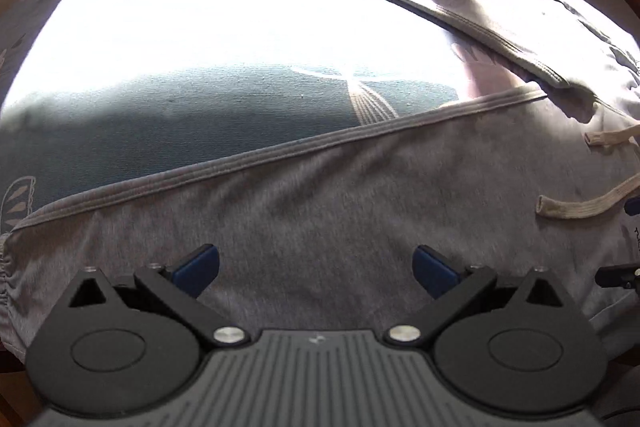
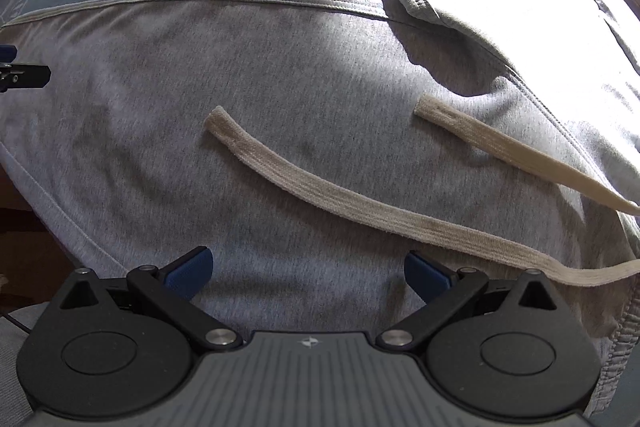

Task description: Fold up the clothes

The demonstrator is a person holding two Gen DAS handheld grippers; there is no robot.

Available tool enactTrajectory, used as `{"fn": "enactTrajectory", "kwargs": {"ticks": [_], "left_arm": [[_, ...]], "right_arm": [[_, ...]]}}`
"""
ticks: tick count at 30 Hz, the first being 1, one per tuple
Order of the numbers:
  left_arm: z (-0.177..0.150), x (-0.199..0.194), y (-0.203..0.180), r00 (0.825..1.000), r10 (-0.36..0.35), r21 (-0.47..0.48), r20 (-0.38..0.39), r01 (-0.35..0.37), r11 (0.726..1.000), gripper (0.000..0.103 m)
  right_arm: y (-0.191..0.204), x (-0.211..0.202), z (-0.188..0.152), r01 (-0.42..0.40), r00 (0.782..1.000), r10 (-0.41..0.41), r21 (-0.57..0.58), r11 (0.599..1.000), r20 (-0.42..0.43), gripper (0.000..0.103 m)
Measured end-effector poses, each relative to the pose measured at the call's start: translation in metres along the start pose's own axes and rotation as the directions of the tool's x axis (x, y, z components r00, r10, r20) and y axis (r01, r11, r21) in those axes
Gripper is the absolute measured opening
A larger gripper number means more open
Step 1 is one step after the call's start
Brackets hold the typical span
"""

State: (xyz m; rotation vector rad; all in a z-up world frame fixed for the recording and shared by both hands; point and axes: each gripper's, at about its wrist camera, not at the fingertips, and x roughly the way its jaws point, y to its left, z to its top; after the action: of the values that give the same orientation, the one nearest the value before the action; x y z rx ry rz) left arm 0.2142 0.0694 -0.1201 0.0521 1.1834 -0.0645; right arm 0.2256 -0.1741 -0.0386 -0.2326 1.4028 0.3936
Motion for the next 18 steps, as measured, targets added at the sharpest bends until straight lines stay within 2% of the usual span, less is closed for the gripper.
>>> {"fn": "enactTrajectory", "kwargs": {"ticks": [2, 5, 7, 10, 15, 18], "left_arm": [[-0.003, 0.007, -0.025, 1.000, 0.008, 0.019, -0.001, -0.007, 1.000, 0.102], [-0.021, 0.013, -0.040, 0.998, 0.059, 0.013, -0.021, -0.059, 0.998, 0.103], [-0.032, 0.006, -0.043, 0.996, 0.089, 0.001, -0.017, -0.089, 0.996, 0.102], [-0.042, -0.005, -0.056, 0.992, 0.106, 0.068, -0.069, -0.102, 0.993, 0.102], [-0.038, -0.017, -0.083, 0.998, 0.055, 0.156, -0.044, -0.048, 0.987, 0.102], [-0.049, -0.007, -0.103, 0.995, 0.052, 0.202, -0.083, -0.034, 0.979, 0.102]], "right_arm": [[-0.011, -0.010, -0.005, -0.004, 0.999, 0.004, -0.026, 1.000, 0.032, 0.103], [-0.037, -0.023, -0.009, -0.004, 0.997, 0.008, -0.053, 0.999, 0.076, 0.103], [-0.050, -0.020, -0.009, 0.008, 0.994, -0.002, -0.060, 0.998, 0.107, 0.103], [-0.066, 0.000, -0.003, 0.023, 0.992, -0.016, -0.058, 0.998, 0.123, 0.103], [-0.095, -0.003, -0.013, 0.022, 0.990, -0.016, -0.041, 0.999, 0.139, 0.103], [-0.102, 0.000, -0.013, 0.020, 0.989, -0.015, -0.032, 0.999, 0.147, 0.103]]}}
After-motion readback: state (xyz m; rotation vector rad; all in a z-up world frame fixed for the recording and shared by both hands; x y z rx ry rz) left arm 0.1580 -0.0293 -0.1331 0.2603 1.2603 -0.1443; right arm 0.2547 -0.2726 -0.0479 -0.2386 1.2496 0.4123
